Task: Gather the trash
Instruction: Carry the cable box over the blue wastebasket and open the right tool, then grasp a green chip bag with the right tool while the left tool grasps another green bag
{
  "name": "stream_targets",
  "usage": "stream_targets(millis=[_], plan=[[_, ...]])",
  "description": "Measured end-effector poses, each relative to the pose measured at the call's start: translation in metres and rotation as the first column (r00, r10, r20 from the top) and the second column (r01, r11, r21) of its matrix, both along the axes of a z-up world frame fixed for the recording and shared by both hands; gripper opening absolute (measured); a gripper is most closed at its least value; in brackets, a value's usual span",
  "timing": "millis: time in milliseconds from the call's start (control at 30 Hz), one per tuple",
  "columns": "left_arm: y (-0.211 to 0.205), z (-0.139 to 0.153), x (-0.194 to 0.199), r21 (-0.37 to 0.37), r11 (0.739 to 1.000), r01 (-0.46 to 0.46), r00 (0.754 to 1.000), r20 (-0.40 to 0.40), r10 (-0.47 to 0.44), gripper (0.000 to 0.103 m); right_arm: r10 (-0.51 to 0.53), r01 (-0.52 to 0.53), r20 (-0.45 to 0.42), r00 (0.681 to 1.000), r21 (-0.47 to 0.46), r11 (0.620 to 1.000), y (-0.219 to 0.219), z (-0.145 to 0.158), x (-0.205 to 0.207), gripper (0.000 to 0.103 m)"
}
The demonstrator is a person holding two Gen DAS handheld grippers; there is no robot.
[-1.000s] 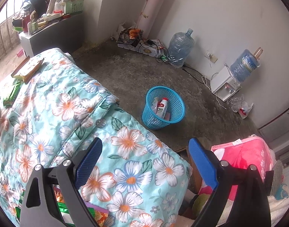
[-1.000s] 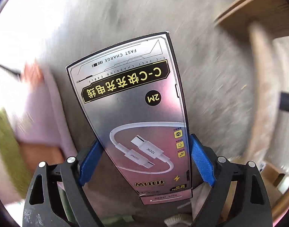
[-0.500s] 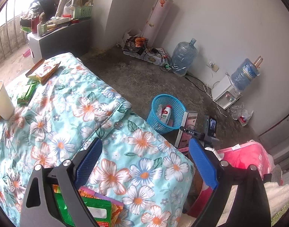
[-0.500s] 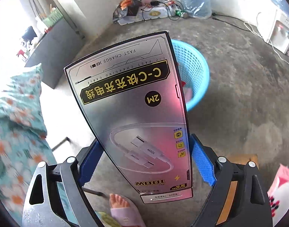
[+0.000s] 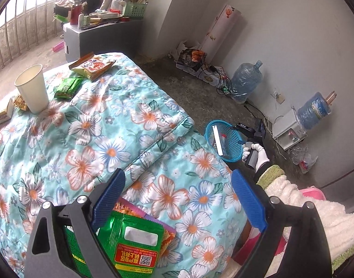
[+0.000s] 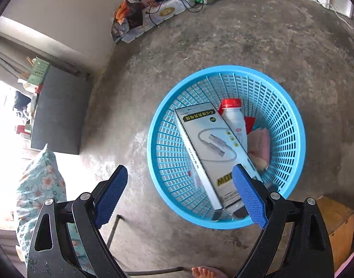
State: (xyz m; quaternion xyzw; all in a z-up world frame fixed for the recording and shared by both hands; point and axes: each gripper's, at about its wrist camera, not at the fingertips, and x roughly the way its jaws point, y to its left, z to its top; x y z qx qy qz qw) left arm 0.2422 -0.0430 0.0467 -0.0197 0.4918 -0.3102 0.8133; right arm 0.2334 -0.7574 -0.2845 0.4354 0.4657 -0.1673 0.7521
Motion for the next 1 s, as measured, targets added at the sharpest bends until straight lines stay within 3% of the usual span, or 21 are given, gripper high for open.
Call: stream_targets(millis=[100,200,300,400,433,467,533,633,800,900,1000], plan=[[0.003,0.001,-0.002,-0.011,1.000,-0.001,1.000,0.005,0.001,0.090,-0.003,0.003,0.056,0.998,0.002,1.000,-0.005,0.010,-0.014,0.087],[0.002,0.006,-0.007,-0.015,1.000,0.003,0.999,0.041,-0.003,0.090,0.036,-0.030,0.094,0.995,-0.055,0.998,0.004,0.034,-0.038,0.087],[0.005,0.011,-0.013,-0.024,1.000,-0.004,0.997,0.075,0.006,0.090,0.113,-0.088,0.137,0.984,-0.177,0.980,0.023,0.069,-0.067,0.087],[0.019,0.020,-0.021,-0.053,0.998,-0.042,0.993,0.112,0.048,0.090,0.190,-0.108,0.209,0.959,-0.349,0.931,0.054,0.121,-0.100,0.088],[0.026,0.024,-0.023,-0.062,0.996,-0.062,0.989,0.130,0.070,0.090,0.213,-0.104,0.241,0.947,-0.396,0.912,0.065,0.139,-0.111,0.096],[0.034,0.030,-0.027,-0.076,0.993,-0.085,0.984,0.150,0.096,0.090,0.228,-0.094,0.275,0.934,-0.427,0.899,0.073,0.154,-0.121,0.096],[0.056,0.039,-0.034,-0.106,0.984,-0.142,0.969,0.186,0.160,0.090,0.227,-0.078,0.323,0.919,-0.416,0.906,0.080,0.168,-0.134,0.096],[0.091,0.050,-0.047,-0.105,0.965,-0.240,0.933,0.250,0.260,0.091,0.163,-0.028,0.393,0.905,-0.328,0.944,0.082,0.178,-0.149,0.096],[0.151,0.048,-0.067,-0.099,0.925,-0.366,0.888,0.262,0.379,0.091,0.285,-0.019,0.492,0.822,-0.477,0.879,0.141,0.237,-0.172,0.096],[0.182,0.033,-0.075,-0.112,0.897,-0.428,0.868,0.224,0.442,0.091,0.359,-0.162,0.572,0.737,-0.366,0.916,0.175,0.255,-0.173,0.096],[0.206,0.012,-0.083,-0.134,0.872,-0.471,0.857,0.166,0.488,0.091,0.444,-0.364,0.623,0.644,-0.261,0.894,0.222,0.262,-0.169,0.095]])
